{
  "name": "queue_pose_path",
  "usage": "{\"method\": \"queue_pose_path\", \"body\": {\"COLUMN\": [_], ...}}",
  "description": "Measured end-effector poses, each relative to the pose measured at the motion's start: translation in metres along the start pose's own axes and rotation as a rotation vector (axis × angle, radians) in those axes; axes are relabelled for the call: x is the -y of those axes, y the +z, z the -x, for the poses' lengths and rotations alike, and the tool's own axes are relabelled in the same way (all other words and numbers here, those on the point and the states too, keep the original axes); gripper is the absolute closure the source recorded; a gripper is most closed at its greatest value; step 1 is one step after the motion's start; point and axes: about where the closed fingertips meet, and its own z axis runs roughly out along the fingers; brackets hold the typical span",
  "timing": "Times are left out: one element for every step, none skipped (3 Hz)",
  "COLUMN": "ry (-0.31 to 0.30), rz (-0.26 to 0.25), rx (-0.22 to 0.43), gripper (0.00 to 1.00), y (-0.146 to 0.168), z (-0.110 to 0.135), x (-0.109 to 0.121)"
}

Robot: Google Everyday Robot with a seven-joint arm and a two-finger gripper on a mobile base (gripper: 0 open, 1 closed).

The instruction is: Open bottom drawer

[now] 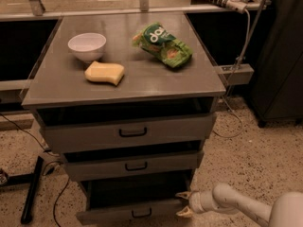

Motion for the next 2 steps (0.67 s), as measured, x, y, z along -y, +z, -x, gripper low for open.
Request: {"method": "queue_pose_path", "body": {"ry": [0.023,0.023], "rz": [0.019,0.019], "rx": [0.019,0.019], "gripper": [0.61,0.84], "y": [-0.0025,-0.0070], "z": [-0.0097,-0.0054], "x": [-0.0216,-0.0203]}}
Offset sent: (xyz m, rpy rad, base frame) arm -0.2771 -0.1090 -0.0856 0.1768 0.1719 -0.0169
